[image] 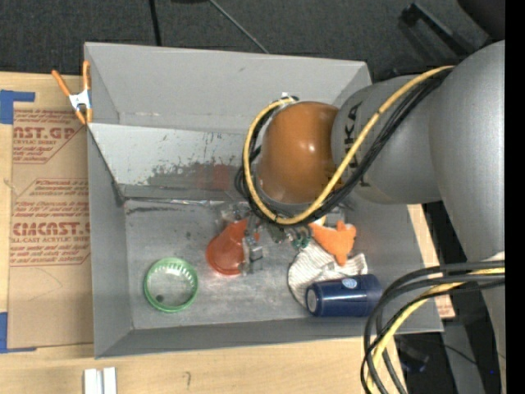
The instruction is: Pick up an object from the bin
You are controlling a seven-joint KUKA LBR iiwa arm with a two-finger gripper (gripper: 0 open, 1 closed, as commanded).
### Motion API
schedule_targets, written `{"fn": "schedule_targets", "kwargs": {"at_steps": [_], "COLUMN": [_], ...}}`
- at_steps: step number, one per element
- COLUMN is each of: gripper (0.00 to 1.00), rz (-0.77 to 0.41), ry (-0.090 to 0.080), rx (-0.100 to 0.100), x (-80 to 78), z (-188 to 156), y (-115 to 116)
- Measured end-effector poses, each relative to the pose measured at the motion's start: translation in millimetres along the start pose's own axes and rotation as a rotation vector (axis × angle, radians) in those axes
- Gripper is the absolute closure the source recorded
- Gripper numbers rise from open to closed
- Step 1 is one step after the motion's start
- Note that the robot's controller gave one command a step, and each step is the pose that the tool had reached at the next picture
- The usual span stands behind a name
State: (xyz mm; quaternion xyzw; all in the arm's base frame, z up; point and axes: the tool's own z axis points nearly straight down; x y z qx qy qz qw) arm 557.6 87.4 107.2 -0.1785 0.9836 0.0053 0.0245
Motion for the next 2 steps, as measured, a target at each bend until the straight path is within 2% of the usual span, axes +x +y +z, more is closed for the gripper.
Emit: {"fn": "schedule_targets", "kwargs": {"at_steps": [1, 2], "gripper": [1.0, 1.0], "rz": [0.155, 0.045], "ry": [0.047, 0.041], "rx": [0.004, -0.001], "x": [-8.4, -38.7], "z": [-16, 7], "y": [5, -8]}}
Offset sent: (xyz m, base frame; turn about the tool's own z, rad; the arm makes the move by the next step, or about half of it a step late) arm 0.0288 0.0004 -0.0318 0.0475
